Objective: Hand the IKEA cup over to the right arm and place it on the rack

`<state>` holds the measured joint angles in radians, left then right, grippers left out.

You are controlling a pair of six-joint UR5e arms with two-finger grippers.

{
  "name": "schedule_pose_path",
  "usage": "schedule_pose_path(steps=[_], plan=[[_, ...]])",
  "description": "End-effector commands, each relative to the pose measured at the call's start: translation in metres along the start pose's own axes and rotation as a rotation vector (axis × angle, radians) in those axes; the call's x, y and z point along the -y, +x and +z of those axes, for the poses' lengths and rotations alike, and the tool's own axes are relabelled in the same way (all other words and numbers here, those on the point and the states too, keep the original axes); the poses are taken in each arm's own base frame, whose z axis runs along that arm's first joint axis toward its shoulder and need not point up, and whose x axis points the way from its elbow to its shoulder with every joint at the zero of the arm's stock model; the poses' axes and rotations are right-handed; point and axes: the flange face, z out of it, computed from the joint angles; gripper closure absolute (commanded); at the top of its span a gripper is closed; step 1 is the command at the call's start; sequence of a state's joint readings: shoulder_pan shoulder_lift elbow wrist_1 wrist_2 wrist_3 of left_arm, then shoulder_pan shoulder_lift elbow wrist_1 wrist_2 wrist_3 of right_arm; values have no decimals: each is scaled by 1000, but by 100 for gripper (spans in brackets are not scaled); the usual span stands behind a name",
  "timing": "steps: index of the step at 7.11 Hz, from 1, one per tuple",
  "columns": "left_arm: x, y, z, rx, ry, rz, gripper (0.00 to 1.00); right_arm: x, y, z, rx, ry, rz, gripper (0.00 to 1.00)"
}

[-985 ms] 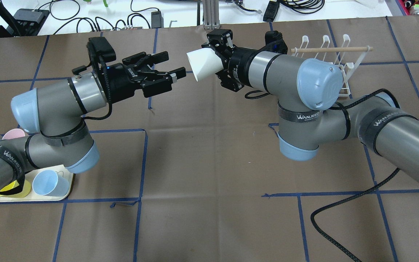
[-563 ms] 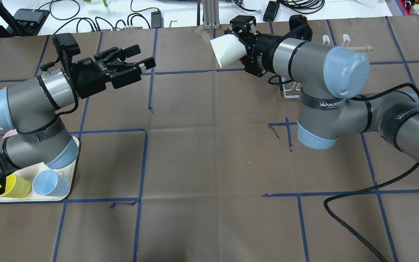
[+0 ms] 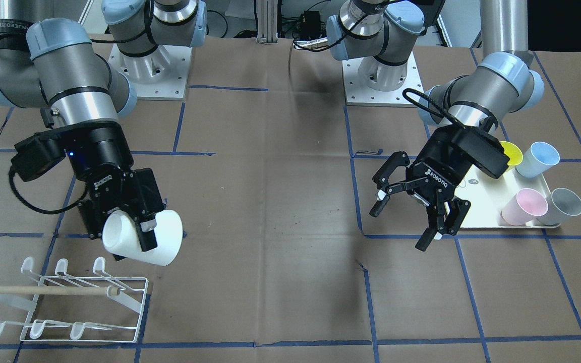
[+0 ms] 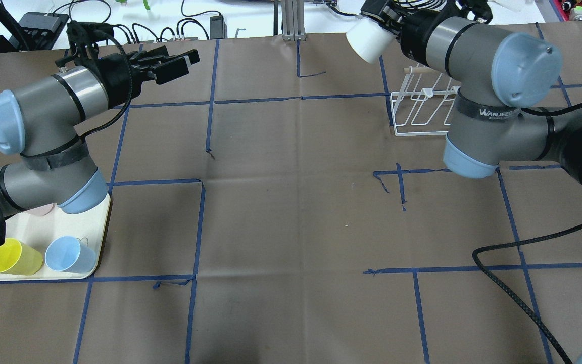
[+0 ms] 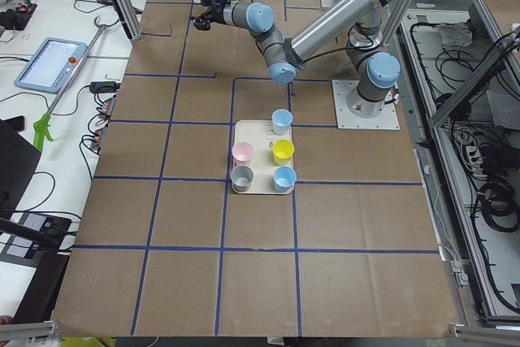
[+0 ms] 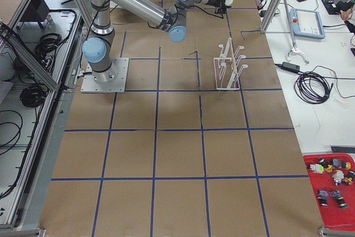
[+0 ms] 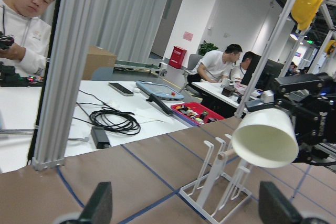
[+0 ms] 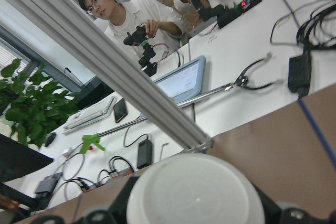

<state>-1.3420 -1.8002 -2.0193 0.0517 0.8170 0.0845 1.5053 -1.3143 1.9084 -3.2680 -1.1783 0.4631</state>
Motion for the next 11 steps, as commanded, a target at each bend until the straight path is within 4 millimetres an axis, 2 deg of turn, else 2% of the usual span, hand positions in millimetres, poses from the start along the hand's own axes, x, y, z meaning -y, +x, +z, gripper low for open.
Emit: schedule_pose_path(steps=[1,2,3,4,5,6,7,10,11], plan=[[17,16,17,200,-236,-80,3,43,46,-1,-144,83,-285,82],[11,21,22,282,-350,-101,2,50,69,8,-186,84,-293,83],[4,28,26,351,-481,-117,2,49,87,31,-228,74,-370,83],[7,45,16,411,-662,-139,2,47,97,46,-232,78,-419,83],[28,61,-4,450,-789,-156,2,48,101,51,-238,86,-425,83],[46,72,-24,453,-911,-198,2,47,110,66,-242,84,-425,83],[57,77,-36,498,-996,-198,1,48,116,79,-234,115,-440,83],[60,91,-57,508,-997,-194,1,28,133,102,-236,81,-434,83],[62,97,-60,510,-983,-203,1,20,133,108,-229,82,-438,83]])
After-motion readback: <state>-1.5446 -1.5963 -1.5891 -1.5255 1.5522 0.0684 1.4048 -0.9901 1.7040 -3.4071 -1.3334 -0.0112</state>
